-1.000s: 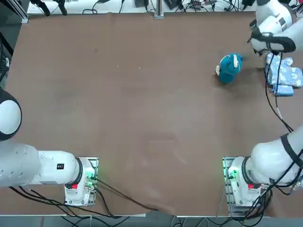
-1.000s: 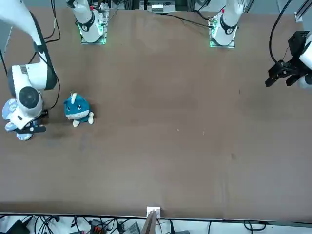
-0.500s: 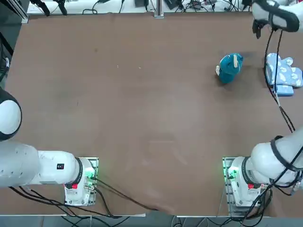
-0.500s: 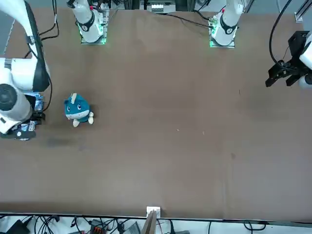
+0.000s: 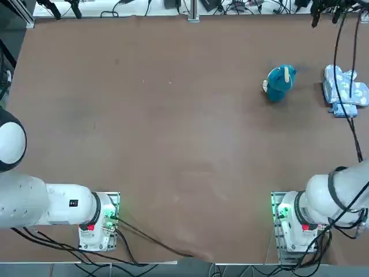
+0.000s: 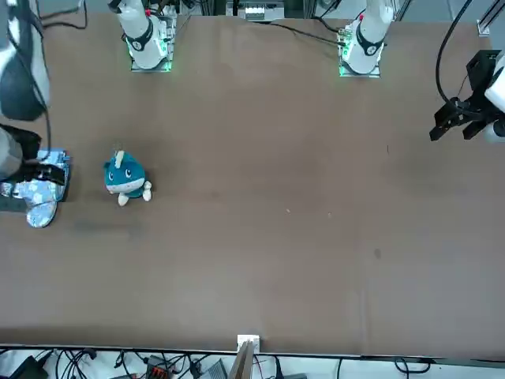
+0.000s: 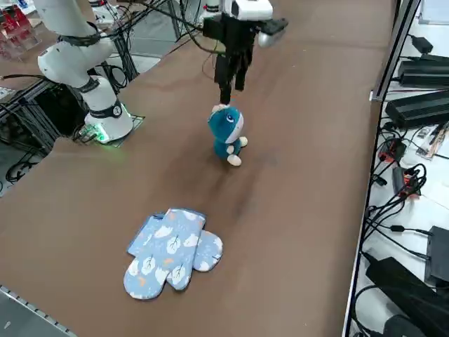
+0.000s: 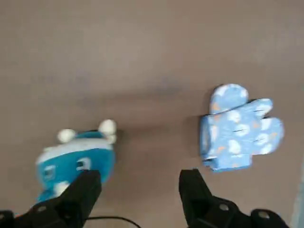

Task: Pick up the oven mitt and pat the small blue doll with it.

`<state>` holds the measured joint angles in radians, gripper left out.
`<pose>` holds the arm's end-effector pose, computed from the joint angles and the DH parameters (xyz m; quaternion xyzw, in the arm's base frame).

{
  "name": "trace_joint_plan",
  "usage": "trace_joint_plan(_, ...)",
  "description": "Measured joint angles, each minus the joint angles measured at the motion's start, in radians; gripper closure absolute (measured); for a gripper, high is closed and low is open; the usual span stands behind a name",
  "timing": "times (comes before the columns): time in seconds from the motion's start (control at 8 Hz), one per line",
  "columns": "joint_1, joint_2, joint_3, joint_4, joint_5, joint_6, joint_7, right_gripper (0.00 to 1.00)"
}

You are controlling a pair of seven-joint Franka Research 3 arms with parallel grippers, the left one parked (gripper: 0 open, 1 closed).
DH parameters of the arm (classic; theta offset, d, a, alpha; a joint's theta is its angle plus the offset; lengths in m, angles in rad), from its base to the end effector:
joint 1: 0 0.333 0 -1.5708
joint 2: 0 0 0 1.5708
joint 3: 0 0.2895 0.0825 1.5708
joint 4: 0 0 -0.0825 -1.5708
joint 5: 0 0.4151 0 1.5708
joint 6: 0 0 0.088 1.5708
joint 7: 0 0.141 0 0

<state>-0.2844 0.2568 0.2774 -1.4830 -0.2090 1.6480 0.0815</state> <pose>0.6497 -0.0470 0.4618 0.9962 -0.0347 -0.0382 0.0702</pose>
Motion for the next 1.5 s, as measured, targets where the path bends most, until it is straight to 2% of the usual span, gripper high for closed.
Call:
trace_joint_plan(0.25, -0.019, -0.066, -0.005, 0.006, 0.138, -0.026, -0.022, 0.00)
trace_joint_plan(0.75, -0.008, -0.145, -0.009, 0.007, 0.167, -0.065, -0.023, 0.00)
trace_joint_plan(0.88, 0.032, -0.159, -0.042, 0.007, 0.169, -0.079, -0.023, 0.00)
trace_joint_plan(1.25, 0.229, -0.181, -0.244, 0.006, 0.217, -0.121, -0.035, 0.00)
trace_joint_plan(1.38, 0.266, -0.186, -0.290, 0.004, 0.220, -0.125, -0.057, 0.00)
trace_joint_plan(1.5, 0.280, -0.192, -0.310, 0.002, 0.221, -0.127, -0.069, 0.00)
